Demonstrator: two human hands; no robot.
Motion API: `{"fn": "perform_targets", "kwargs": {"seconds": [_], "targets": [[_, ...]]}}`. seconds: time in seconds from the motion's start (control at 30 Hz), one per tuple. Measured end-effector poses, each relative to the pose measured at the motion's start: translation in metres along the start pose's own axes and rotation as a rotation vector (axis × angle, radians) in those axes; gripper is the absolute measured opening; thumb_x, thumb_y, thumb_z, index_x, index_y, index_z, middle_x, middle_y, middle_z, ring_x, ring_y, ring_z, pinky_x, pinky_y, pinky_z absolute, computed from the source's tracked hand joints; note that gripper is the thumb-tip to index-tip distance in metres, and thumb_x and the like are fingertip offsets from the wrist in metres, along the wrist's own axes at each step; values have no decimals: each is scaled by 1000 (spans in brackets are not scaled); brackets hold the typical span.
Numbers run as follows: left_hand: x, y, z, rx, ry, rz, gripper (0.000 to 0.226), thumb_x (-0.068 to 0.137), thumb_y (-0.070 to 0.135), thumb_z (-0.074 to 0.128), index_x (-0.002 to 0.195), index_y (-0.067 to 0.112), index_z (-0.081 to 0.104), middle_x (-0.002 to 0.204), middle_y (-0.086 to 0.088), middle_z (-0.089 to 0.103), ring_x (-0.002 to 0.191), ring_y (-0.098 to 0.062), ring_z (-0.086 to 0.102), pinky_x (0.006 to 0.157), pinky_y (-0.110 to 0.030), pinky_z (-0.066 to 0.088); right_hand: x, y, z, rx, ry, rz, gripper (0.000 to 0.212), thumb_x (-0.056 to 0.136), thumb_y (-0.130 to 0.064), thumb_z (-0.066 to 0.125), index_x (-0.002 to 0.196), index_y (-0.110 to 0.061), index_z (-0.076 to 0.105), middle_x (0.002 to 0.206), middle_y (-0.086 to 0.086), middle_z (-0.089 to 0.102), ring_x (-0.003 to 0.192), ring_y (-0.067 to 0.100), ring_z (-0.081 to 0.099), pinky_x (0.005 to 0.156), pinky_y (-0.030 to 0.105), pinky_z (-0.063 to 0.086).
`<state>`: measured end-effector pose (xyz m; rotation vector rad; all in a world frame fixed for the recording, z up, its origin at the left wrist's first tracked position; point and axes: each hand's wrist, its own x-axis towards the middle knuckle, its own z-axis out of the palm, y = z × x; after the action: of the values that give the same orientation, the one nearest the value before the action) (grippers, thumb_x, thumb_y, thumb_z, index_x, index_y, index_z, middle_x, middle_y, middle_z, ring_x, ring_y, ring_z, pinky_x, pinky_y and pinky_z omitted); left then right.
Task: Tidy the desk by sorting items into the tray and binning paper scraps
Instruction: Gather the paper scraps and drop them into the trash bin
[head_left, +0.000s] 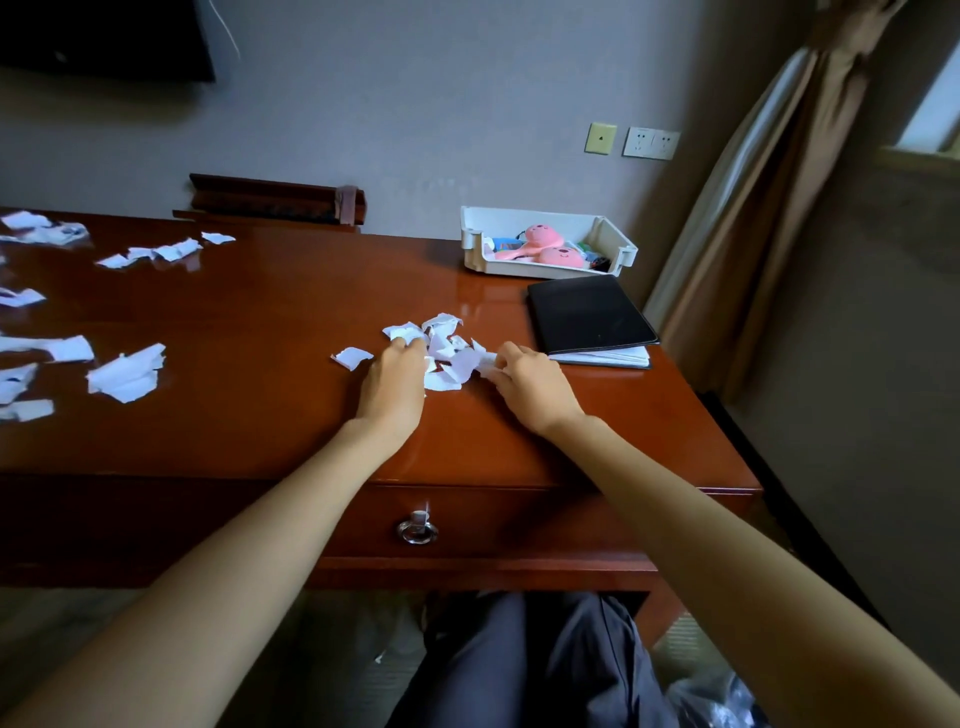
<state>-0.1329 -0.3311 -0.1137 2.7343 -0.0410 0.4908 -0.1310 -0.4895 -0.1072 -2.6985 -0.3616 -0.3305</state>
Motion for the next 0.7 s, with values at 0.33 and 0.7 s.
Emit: {"fn": "perform_targets", "kwargs": {"seconds": [0.33,0.7], "targets": [[12,15,-21,-370,210,-65,22,94,-3,40,100,-4,61,100,-19,59,80,-20,43,62,-28,30,13,18,-28,480,262,289,12,90,-13,56,94,-1,59,87,11,60,77,28,61,72,38,56],[2,59,-34,-593,252,-10,24,96,9,45,108,-1,64,110,-17,65,96,-23,55,67,-7,26,-7,44,-50,729,343,415,29,87,-14,61,62,-17,47,60,2,52,58,18,53,57,32,47]]}}
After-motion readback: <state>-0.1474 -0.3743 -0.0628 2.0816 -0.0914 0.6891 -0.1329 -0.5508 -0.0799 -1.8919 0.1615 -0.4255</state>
